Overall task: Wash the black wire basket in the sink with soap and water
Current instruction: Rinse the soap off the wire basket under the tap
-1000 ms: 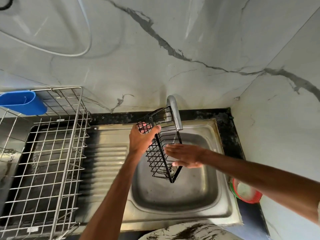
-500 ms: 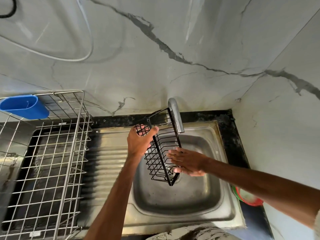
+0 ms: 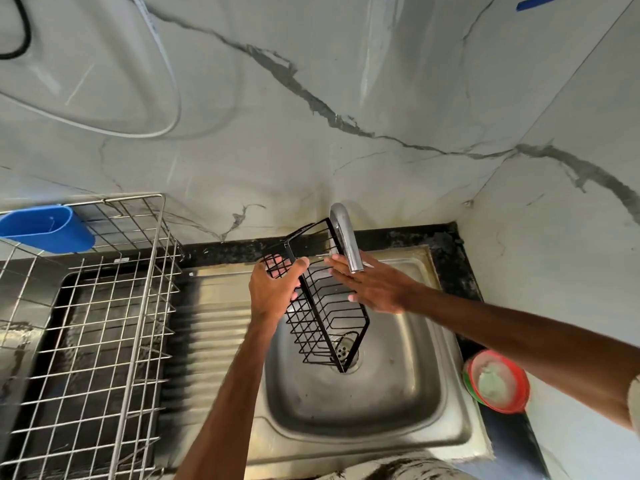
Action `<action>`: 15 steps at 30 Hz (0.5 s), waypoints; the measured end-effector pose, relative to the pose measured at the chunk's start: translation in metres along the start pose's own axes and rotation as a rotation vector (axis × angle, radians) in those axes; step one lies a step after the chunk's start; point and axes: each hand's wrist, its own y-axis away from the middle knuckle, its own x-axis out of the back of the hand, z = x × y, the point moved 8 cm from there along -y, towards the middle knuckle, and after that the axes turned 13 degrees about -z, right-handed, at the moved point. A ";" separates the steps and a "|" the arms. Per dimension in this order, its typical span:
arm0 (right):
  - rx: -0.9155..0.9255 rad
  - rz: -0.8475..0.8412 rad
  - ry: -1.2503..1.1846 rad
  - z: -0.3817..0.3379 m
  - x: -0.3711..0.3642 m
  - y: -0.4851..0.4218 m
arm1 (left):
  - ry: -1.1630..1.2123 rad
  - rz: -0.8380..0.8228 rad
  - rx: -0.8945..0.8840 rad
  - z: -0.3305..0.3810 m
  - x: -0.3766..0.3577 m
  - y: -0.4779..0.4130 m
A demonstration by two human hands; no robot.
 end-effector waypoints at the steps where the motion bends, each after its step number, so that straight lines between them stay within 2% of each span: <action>1: -0.015 -0.013 -0.016 0.001 -0.001 0.001 | 0.015 0.018 -0.003 -0.003 0.003 -0.004; 6: 0.053 -0.152 -0.144 -0.027 -0.042 0.024 | 0.064 0.093 -0.015 -0.011 0.019 -0.009; 11: 0.125 -0.347 -0.466 -0.051 -0.058 0.041 | -0.002 0.071 -0.022 -0.013 0.017 -0.004; 13: 0.128 -0.332 -0.519 -0.048 -0.048 0.035 | -0.026 0.051 -0.031 -0.016 0.013 -0.003; 15: 0.109 -0.226 -0.411 -0.037 -0.033 0.024 | -0.025 0.039 -0.052 -0.013 0.011 0.000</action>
